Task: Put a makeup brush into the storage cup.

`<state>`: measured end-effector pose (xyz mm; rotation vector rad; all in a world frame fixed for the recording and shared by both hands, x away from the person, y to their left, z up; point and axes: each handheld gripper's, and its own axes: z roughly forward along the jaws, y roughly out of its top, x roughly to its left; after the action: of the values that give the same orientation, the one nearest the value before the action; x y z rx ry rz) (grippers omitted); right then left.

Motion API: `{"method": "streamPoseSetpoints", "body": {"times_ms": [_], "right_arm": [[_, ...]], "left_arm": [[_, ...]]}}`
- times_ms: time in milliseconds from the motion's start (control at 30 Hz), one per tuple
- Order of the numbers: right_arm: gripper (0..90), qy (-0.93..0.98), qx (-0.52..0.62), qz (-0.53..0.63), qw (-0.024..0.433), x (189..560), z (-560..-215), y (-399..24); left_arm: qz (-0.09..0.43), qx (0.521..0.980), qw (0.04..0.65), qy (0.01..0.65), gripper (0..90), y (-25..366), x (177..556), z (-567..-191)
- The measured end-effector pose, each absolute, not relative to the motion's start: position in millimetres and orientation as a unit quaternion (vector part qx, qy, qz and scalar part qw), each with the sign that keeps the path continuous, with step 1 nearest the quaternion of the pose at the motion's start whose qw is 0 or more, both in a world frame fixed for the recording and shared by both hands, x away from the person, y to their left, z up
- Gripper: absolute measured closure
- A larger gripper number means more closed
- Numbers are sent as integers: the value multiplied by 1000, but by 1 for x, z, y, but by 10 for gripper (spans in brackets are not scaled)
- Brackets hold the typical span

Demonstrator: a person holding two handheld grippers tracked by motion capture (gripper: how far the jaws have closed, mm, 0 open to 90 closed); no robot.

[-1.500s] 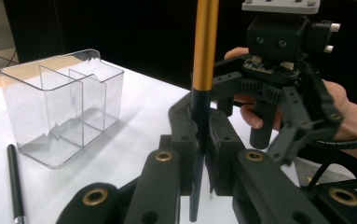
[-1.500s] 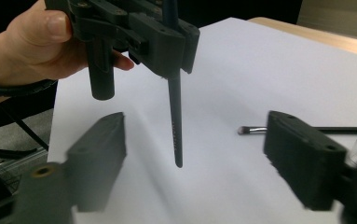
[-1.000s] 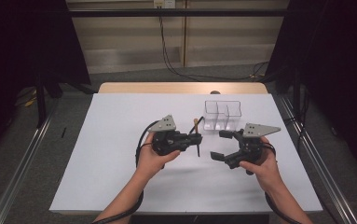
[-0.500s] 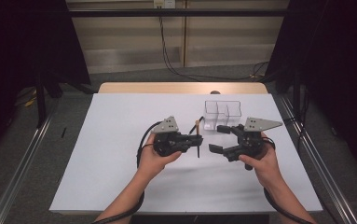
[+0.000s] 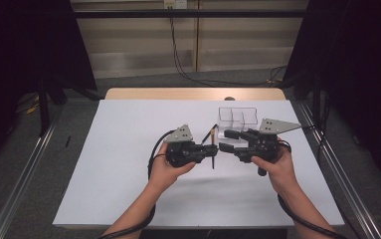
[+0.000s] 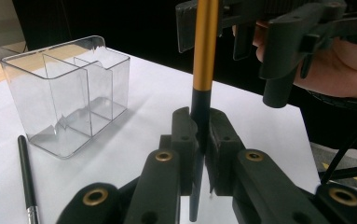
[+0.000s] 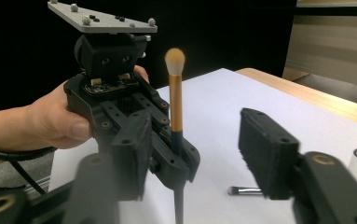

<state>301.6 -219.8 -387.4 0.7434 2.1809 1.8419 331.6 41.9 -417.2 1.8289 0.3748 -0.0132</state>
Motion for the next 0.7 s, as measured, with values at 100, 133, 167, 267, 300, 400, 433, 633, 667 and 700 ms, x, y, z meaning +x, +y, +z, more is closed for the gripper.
{"method": "streamPoseSetpoints", "body": {"times_ms": [100, 133, 167, 267, 300, 400, 433, 633, 667, 700], "right_arm": [[542, 734, 252, 623, 95, 302, -387, -216], [556, 734, 252, 624, 93, 302, -387, -215], [569, 733, 252, 625, 93, 302, -387, -214], [603, 733, 251, 627, 88, 302, -388, -211], [610, 733, 251, 626, 87, 302, -387, -209], [656, 734, 250, 625, 86, 303, -388, -206], [669, 736, 250, 624, 84, 303, -388, -205], [720, 741, 250, 618, 80, 304, -391, -201], [738, 741, 250, 618, 79, 304, -391, -200], [754, 742, 250, 617, 76, 304, -391, -200]], "left_arm": [[-5, 787, 596, 160, 832, 41, 331, -417], [-6, 787, 596, 161, 832, 40, 331, -417], [-7, 787, 595, 160, 833, 40, 331, -418], [-7, 788, 595, 159, 833, 39, 330, -418], [-7, 787, 596, 158, 832, 38, 330, -418], [-7, 790, 593, 157, 832, 37, 330, -418], [-7, 790, 593, 156, 833, 37, 330, -418], [-7, 789, 594, 156, 832, 37, 329, -418], [-7, 789, 594, 156, 832, 37, 329, -418], [-7, 789, 594, 155, 832, 37, 329, -418]]}}
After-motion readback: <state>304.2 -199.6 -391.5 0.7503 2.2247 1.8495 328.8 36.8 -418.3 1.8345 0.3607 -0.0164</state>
